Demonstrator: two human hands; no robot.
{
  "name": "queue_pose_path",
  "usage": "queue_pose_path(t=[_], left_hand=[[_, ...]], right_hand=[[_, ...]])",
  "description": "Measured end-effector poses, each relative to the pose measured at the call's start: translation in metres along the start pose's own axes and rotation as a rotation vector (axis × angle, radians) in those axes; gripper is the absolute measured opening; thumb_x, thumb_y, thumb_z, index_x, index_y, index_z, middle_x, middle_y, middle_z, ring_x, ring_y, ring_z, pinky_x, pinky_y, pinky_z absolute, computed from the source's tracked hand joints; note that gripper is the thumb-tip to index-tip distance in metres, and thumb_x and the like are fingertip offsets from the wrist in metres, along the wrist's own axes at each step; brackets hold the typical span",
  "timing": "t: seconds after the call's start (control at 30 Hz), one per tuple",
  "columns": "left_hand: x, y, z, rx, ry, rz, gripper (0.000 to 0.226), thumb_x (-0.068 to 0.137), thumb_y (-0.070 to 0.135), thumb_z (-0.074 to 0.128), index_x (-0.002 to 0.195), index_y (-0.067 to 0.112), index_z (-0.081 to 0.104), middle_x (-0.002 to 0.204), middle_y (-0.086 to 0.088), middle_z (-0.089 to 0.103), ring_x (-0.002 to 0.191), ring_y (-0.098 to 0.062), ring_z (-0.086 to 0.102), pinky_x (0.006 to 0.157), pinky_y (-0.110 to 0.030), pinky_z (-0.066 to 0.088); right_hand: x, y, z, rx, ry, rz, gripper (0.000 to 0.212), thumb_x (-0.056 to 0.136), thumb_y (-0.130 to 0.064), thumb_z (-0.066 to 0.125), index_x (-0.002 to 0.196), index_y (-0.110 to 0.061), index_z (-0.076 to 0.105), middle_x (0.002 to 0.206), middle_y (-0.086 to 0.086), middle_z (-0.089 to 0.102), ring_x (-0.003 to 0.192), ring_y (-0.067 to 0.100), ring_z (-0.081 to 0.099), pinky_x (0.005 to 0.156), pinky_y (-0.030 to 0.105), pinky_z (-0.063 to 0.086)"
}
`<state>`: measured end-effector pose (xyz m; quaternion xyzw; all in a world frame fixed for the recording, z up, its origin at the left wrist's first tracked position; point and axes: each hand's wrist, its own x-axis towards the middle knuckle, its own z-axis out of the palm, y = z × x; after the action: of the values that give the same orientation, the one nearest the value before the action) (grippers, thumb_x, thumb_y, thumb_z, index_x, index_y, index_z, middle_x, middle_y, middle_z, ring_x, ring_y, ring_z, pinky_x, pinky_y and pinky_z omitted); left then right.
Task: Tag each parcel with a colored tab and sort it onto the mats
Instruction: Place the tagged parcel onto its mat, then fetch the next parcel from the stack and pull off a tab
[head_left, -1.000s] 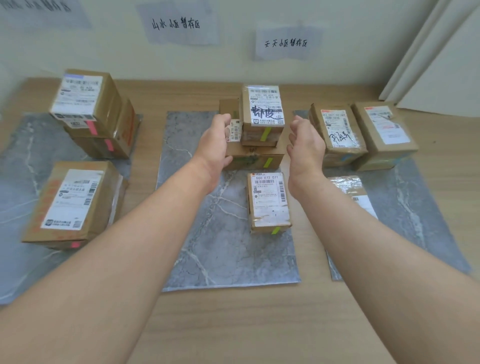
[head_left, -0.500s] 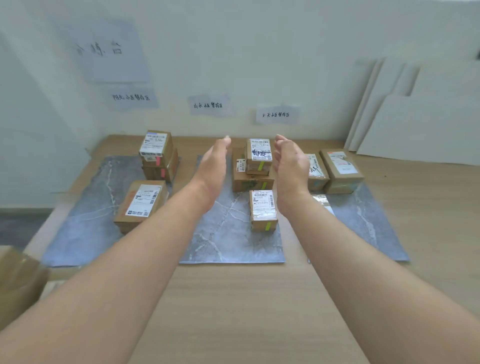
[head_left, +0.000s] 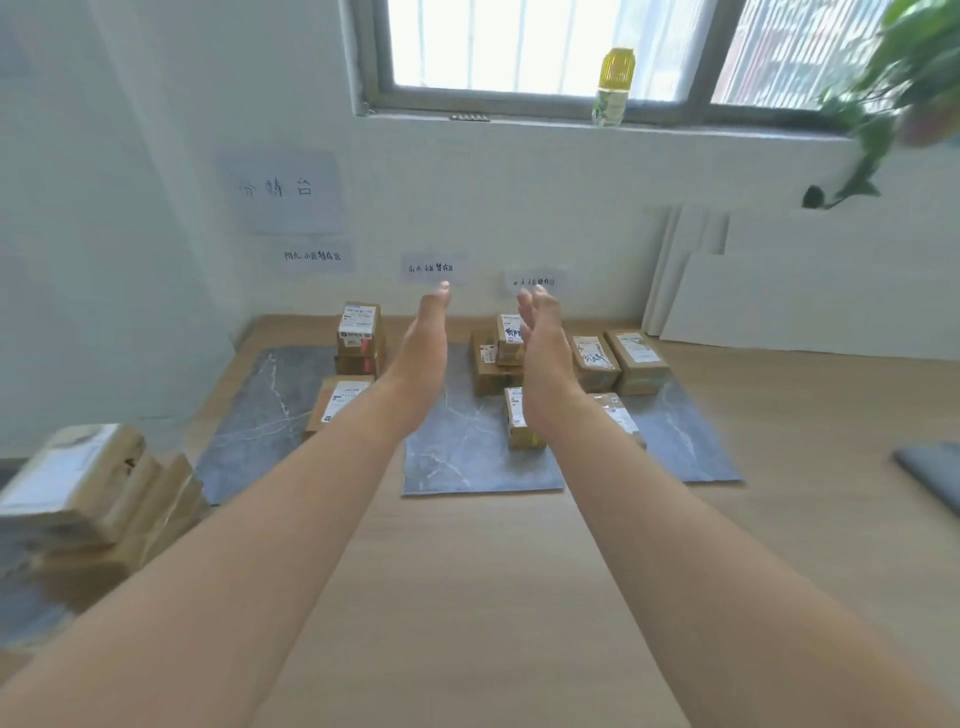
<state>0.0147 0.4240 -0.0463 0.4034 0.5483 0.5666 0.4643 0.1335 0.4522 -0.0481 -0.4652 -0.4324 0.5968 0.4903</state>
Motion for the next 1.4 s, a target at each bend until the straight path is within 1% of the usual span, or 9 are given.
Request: queue_pose_path(t=[0.4, 0.53, 0.63, 0.73, 0.87, 0.93, 1.07, 1.2, 1.4], left_hand=[[-0.098, 0.027, -0.069, -0.035, 0.005, -0.036, 0.117, 0.053, 0.088, 0.042, 0.154, 0.032, 0.031, 0.159, 0.011, 0.029, 0.150, -0.010, 0.021, 0.123, -0.039, 0.010], [-0.117, 0.039, -0.080, -0.044, 0.036, -0.032, 0.102, 0.066, 0.081, 0.040, 0.156, 0.035, 0.029, 0.163, 0.010, 0.023, 0.151, -0.011, 0.018, 0.124, -0.039, 0.008], [-0.136, 0.045, -0.082, -0.016, 0.076, 0.040, 0.070, 0.095, 0.064, 0.031, 0.156, 0.028, 0.029, 0.160, 0.013, 0.030, 0.147, -0.008, 0.026, 0.119, -0.029, 0.015], [-0.152, 0.042, -0.086, 0.027, 0.106, 0.060, 0.037, 0.107, 0.045, 0.023, 0.125, 0.031, 0.052, 0.111, 0.021, 0.064, 0.104, 0.010, 0.056, 0.095, -0.013, 0.037], [-0.169, 0.029, -0.105, 0.053, 0.207, 0.019, 0.060, 0.104, 0.055, 0.022, 0.156, 0.026, 0.030, 0.153, 0.010, 0.035, 0.144, -0.007, 0.027, 0.110, -0.029, 0.017], [-0.178, 0.028, -0.119, 0.054, 0.266, -0.020, 0.065, 0.101, 0.062, 0.021, 0.158, 0.030, 0.023, 0.164, 0.004, 0.022, 0.150, -0.012, 0.020, 0.115, -0.036, 0.012], [-0.203, 0.030, -0.152, 0.055, 0.400, -0.022, 0.063, 0.102, 0.060, 0.022, 0.156, 0.028, 0.029, 0.158, 0.004, 0.032, 0.144, -0.011, 0.029, 0.110, -0.035, 0.020], [-0.230, 0.033, -0.197, 0.040, 0.524, 0.033, 0.061, 0.104, 0.055, 0.022, 0.157, 0.025, 0.026, 0.162, 0.006, 0.025, 0.148, -0.011, 0.026, 0.110, -0.027, 0.018], [-0.279, 0.036, -0.279, 0.070, 0.642, 0.049, 0.081, 0.089, 0.073, 0.025, 0.157, 0.029, 0.026, 0.163, 0.002, 0.026, 0.150, -0.015, 0.021, 0.121, -0.041, 0.009]], right_hand=[[-0.109, -0.007, 0.046, -0.037, -0.023, -0.006, 0.066, 0.096, -0.066, 0.041, 0.154, -0.034, 0.042, 0.162, -0.012, 0.036, 0.150, 0.015, 0.031, 0.123, 0.044, 0.018], [-0.124, -0.008, 0.052, -0.050, -0.043, -0.004, 0.064, 0.095, -0.064, 0.042, 0.152, -0.035, 0.045, 0.161, -0.010, 0.037, 0.150, 0.018, 0.031, 0.122, 0.045, 0.021], [-0.132, -0.004, 0.060, -0.068, -0.104, -0.009, 0.061, 0.098, -0.061, 0.043, 0.151, -0.032, 0.046, 0.160, -0.009, 0.039, 0.149, 0.019, 0.033, 0.122, 0.043, 0.022], [-0.142, 0.003, 0.069, -0.089, -0.181, -0.007, 0.049, 0.103, -0.055, 0.038, 0.146, -0.032, 0.050, 0.156, -0.012, 0.044, 0.145, 0.016, 0.038, 0.121, 0.039, 0.025], [-0.150, 0.009, 0.079, -0.104, -0.272, 0.002, 0.044, 0.108, -0.047, 0.035, 0.140, -0.025, 0.055, 0.127, -0.015, 0.057, 0.102, 0.000, 0.057, 0.088, 0.016, 0.041], [-0.154, 0.014, 0.093, -0.130, -0.321, 0.022, 0.045, 0.107, -0.049, 0.036, 0.141, -0.027, 0.056, 0.128, -0.012, 0.055, 0.090, -0.003, 0.057, 0.103, 0.029, 0.045], [-0.169, 0.030, 0.131, -0.110, -0.430, 0.059, 0.042, 0.105, -0.052, 0.036, 0.137, -0.036, 0.057, 0.150, -0.013, 0.048, 0.138, 0.008, 0.045, 0.118, 0.042, 0.025], [-0.195, 0.045, 0.172, -0.120, -0.547, 0.105, 0.049, 0.104, -0.054, 0.038, 0.144, -0.033, 0.056, 0.155, -0.012, 0.046, 0.145, 0.011, 0.039, 0.122, 0.043, 0.020], [-0.235, 0.069, 0.242, -0.135, -0.662, 0.132, 0.048, 0.107, -0.047, 0.037, 0.148, -0.027, 0.053, 0.158, -0.006, 0.044, 0.147, 0.015, 0.037, 0.118, 0.035, 0.022]])
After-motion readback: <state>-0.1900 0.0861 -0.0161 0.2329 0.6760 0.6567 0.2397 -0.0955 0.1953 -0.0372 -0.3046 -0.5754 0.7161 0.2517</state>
